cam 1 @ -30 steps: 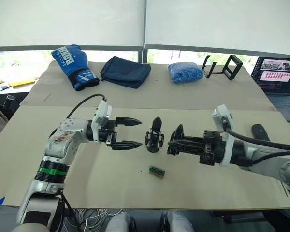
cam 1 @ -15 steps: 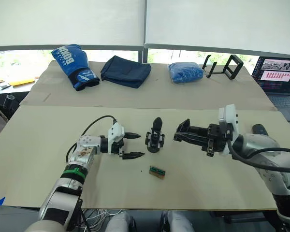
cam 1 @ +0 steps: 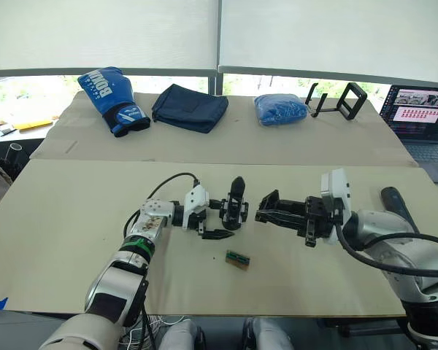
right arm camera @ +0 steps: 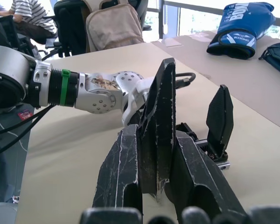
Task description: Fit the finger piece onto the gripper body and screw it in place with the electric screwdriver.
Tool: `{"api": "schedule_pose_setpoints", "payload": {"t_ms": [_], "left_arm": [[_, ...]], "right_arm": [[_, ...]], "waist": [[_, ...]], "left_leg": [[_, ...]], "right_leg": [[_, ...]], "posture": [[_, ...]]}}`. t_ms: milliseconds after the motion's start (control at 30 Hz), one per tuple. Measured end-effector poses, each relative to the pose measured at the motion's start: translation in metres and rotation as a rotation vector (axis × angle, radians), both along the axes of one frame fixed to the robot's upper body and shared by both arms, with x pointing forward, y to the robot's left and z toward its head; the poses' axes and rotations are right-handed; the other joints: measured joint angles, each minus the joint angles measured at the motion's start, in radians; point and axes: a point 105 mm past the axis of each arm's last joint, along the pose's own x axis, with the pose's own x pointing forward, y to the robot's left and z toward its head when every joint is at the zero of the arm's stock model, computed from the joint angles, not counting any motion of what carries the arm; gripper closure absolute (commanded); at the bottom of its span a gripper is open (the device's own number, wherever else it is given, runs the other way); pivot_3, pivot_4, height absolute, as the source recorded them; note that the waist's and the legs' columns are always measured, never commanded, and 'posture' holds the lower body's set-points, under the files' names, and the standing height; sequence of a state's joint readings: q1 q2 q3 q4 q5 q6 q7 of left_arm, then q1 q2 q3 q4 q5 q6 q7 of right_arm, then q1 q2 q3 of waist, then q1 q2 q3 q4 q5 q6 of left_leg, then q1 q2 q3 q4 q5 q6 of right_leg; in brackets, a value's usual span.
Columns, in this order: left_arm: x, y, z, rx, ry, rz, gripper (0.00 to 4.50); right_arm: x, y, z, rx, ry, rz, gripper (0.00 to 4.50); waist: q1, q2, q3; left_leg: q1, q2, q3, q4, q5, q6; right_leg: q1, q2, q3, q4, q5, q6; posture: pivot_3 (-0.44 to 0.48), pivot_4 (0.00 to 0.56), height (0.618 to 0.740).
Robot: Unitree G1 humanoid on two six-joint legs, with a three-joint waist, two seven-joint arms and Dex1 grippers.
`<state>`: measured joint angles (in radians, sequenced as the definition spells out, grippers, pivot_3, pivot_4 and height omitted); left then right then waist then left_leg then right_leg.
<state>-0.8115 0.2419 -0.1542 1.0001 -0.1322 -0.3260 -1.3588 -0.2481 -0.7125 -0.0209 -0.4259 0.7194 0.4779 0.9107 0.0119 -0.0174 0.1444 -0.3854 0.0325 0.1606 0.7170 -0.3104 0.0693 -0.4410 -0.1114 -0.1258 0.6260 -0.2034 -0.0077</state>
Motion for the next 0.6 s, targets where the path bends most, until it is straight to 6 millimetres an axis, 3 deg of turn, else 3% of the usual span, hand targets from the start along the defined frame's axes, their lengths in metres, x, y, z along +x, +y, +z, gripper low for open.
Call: {"api": "schedule_pose_setpoints", "payload": {"t_ms": [233, 333, 433, 600], "left_arm": [[0.0005, -0.0044, -0.0008, 0.024, -0.023, -0.012, 0.00], [0.0006, -0.0032, -0.0045, 0.041, -0.027, -0.007, 0.85], [0.0021, -0.0029, -0.0038, 0.039, -0.032, 0.005, 2.18], [0.0028, -0.0032, -0.0040, 0.042, -0.035, 0.010, 2.19]], "right_arm": [[-0.0022, 0.0010, -0.0049, 0.006, 0.013, -0.003, 4.09], [-0.0030, 0.0020, -0.0042, 0.007, 0.009, 0.001, 4.09], [-0.0031, 0.0023, -0.0041, 0.008, 0.008, 0.001, 4.09], [-0.0026, 0.0055, -0.0024, 0.017, -0.001, 0.009, 4.09]], "waist": [[-0.001, 0.000, 0.000], [-0.001, 0.000, 0.000], [-0.001, 0.000, 0.000], [-0.001, 0.000, 0.000]], "left_leg": [[0.000, 0.000, 0.000, 0.001, -0.001, 0.001], [0.000, 0.000, 0.000, 0.001, -0.001, 0.001], [0.000, 0.000, 0.000, 0.001, -0.001, 0.001], [0.000, 0.000, 0.000, 0.001, -0.001, 0.001]], "right_leg": [[0.000, 0.000, 0.000, 0.000, 0.000, 0.000], [0.000, 0.000, 0.000, 0.000, 0.000, 0.000], [0.000, 0.000, 0.000, 0.000, 0.000, 0.000], [0.000, 0.000, 0.000, 0.001, 0.000, 0.000]], "posture": [[0.000, 0.150, 0.740], [0.000, 0.150, 0.740], [0.000, 0.150, 0.740], [0.000, 0.150, 0.740]]}}
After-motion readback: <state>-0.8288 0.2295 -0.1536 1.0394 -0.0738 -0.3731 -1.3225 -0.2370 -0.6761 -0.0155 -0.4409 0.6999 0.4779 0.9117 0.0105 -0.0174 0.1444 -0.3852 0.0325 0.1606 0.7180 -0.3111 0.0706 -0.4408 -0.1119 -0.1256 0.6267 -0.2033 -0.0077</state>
